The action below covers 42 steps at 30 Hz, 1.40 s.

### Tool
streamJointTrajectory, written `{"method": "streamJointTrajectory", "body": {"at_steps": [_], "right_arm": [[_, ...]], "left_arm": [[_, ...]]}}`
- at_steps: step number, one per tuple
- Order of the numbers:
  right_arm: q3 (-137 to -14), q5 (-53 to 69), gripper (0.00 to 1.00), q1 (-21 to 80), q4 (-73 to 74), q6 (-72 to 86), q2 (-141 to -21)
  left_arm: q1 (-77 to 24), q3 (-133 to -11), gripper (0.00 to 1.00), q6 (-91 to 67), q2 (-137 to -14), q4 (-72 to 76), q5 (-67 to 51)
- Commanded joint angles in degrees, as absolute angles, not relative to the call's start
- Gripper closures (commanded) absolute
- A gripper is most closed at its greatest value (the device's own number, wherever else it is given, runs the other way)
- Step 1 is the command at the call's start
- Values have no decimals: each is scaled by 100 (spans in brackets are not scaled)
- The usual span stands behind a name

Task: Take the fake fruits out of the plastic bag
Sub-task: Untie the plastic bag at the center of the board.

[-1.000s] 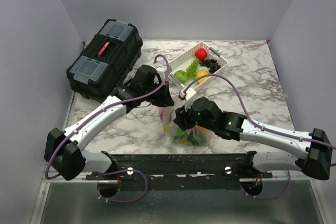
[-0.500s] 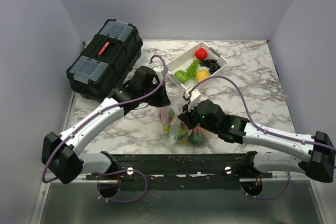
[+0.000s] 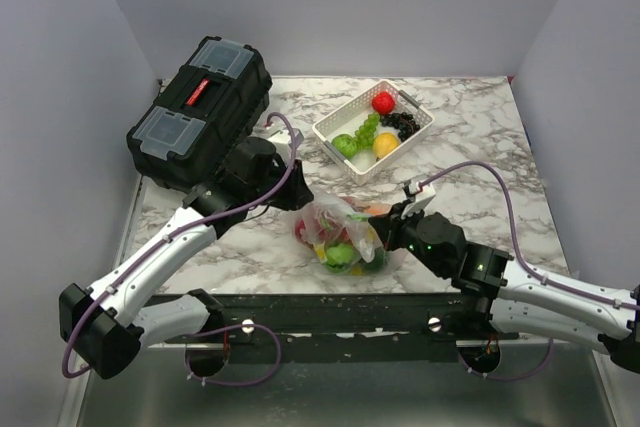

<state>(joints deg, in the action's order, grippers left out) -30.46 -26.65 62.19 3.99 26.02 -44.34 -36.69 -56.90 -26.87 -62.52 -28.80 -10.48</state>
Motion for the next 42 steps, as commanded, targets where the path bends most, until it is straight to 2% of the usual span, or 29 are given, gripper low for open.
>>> {"method": "streamJointTrajectory", "body": {"at_steps": [1,3,5,8,9,12,17,22,27,31,34,37,40,42], "right_arm": [[-2987,-2926,99,6207,490,2787,-4537],[-3015,-2910,99,6211,544,2772,-4582],[-3008,-2890,99,6206,545,2732,-4592],[-3014,-2885,99,6210,565,2677,-4550],[-3015,-2868,99,6208,563,2644,-4523],[-3010,-2840,99,6214,573,2563,-4463],[-3080,-2841,99,6206,686,2503,-4439],[-3282,-2850,99,6211,918,2314,-4546],[-3538,-2831,99,6208,1090,2267,-4836],[-3597,-2920,99,6206,1005,2315,-5088],[-3678,-3132,99,6208,1069,2395,-5233],[-3767,-3299,99,6207,1230,2541,-5291],[-3628,-3262,99,6210,1155,2583,-5211],[-3477,-3214,99,6210,908,2515,-5115]], "left_arm": [[-3585,-5878,58,-2096,-6157,-2769,-1565],[-3594,-6035,43,-1891,-6131,-2842,-1673],[-3632,-6240,33,-1638,-6154,-2934,-1827],[-3896,-6665,25,-1134,-6318,-3162,-1830],[-4030,-6829,18,-911,-6432,-3301,-1714],[-4355,-7197,9,-347,-6866,-3663,-1520],[-4833,-7587,10,307,-7629,-3796,-1090],[-4860,-7955,18,466,-8263,-3771,-999],[-4860,-7822,19,458,-8452,-3522,-1180],[-4861,-7805,33,436,-8596,-3511,-1448],[-4860,-7640,38,376,-8583,-3409,-1589],[-4865,-7604,46,295,-8612,-3456,-1535],[-4860,-7772,44,294,-8667,-3672,-1584],[-4860,-7778,31,291,-8674,-3642,-1566]]}}
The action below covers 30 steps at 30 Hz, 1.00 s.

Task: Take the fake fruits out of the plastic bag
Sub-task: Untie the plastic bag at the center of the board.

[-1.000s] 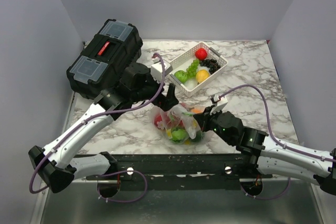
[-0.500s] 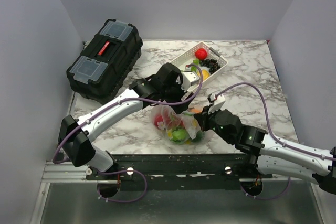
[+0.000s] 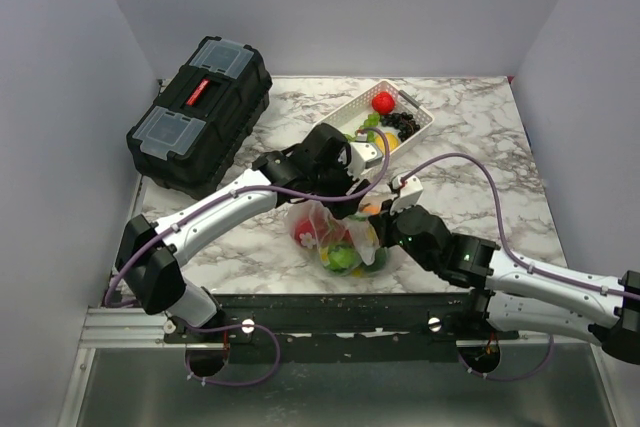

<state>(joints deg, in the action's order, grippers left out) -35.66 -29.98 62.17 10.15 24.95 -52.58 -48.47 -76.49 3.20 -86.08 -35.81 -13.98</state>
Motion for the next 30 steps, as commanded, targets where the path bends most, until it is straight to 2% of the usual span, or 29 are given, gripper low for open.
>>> {"method": "streamJointTrajectory", "body": {"at_steps": [1,4,8,13,18,22,26,27,30], "right_arm": [[-3436,-3201,99,6212,836,2512,-5066],[-3400,-3073,99,6211,717,2501,-4970],[-3204,-3069,99,6213,495,2349,-4860],[-3226,-3067,99,6213,593,2253,-4784],[-3193,-3497,99,6208,896,2663,-4754],[-3271,-4247,99,6206,1850,3723,-4638],[-3284,-4144,99,6208,2278,4135,-4328],[-3292,-4052,96,6206,2294,4127,-4261],[-3321,-3323,75,6209,1860,3326,-4121]], "left_arm": [[-4860,-7778,30,290,-8708,-3623,-1587],[-4869,-7906,34,241,-8963,-3676,-1648],[-4913,-8200,64,103,-9262,-3981,-1301],[-4913,-8190,100,-206,-9016,-4147,-68],[-4904,-7976,100,-632,-8677,-4086,1014],[-4896,-7798,100,-872,-8366,-3818,882],[-4879,-7636,100,-992,-8164,-3574,555],[-4871,-7620,100,-998,-8139,-3536,466],[-4865,-7655,100,-990,-8076,-3581,138]]}}
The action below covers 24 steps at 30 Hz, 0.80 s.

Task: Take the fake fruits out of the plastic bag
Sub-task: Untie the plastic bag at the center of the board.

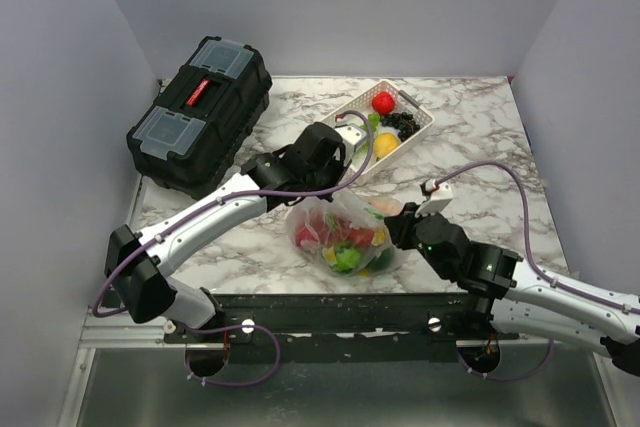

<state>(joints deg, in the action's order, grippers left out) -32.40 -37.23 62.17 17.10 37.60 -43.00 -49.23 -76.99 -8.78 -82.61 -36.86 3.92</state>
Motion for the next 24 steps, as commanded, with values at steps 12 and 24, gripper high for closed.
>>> {"method": "streamJointTrajectory", "body": {"at_steps": [12,24], "right_arm": [[-4892,-2429,24,6205,1421,1047,-5885],[-4433,-2931,47,6208,688,1318,-6036]], "left_arm": [[-4818,-7633,100,-1079,-7945,-3577,-580],[-4773,-7604,100,-1116,-7945,-3586,-445]]}}
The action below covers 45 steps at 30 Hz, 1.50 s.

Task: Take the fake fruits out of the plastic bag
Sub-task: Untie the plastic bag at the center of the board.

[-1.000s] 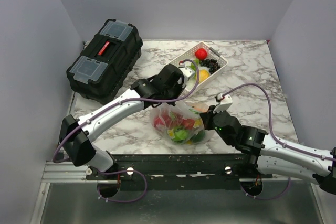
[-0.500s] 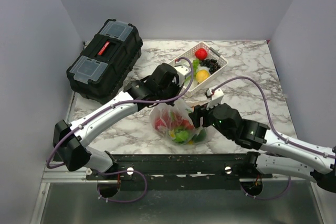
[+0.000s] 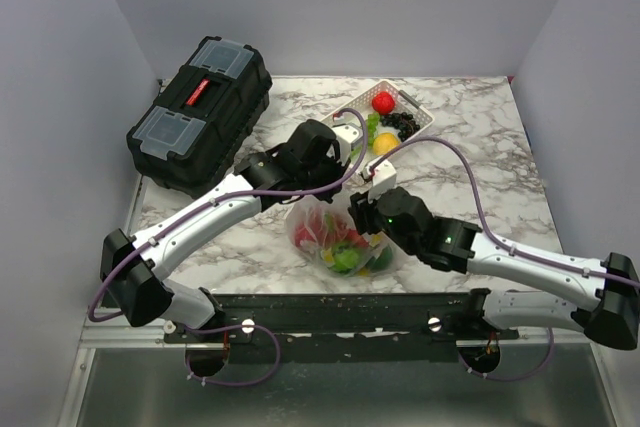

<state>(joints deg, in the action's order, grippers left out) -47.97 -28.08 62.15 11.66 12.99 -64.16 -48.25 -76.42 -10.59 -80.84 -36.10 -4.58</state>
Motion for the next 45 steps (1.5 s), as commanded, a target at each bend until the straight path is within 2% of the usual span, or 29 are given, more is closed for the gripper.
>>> {"method": "streamJointTrajectory", "body": {"at_steps": [1,5,9,17,26,29,33,36,37,40,45], "right_arm": [[-4350,-2974,54,6207,686,1390,-5928],[-4013,-3417,73,6214,818,1675,-5436],[-3794,-4329,98,6206,1319,2510,-4843],[-2869,-4655,99,6208,1078,3138,-3126],[-2955,-4378,99,6207,1251,3004,-3151],[-2987,-4271,99,6209,1200,2911,-3225],[-2934,-4216,99,6208,951,2726,-3256],[-2971,-4160,99,6209,897,2686,-3291],[-2979,-4149,99,6208,889,2688,-3300],[-2936,-4120,99,6209,833,2694,-3304],[-2853,-4127,99,6208,728,2719,-3304]], "left_arm": [[-4756,-7609,100,-1131,-7945,-3599,-373],[-4698,-7577,100,-1201,-7895,-3595,-96],[-4607,-7526,100,-1372,-7802,-3590,271],[-4305,-7268,100,-1776,-7605,-3214,203],[-4230,-7222,100,-1715,-7492,-3163,-516],[-4219,-7392,84,-1603,-7466,-3171,-962],[-4219,-7651,49,-1478,-7519,-3077,-1250],[-4219,-8076,33,-1288,-7809,-3284,-1293],[-4228,-8281,29,-1126,-7941,-3419,-1401],[-4285,-8770,25,-783,-8449,-3915,-1563],[-4459,-8677,21,-571,-8795,-3925,-1451]]}}
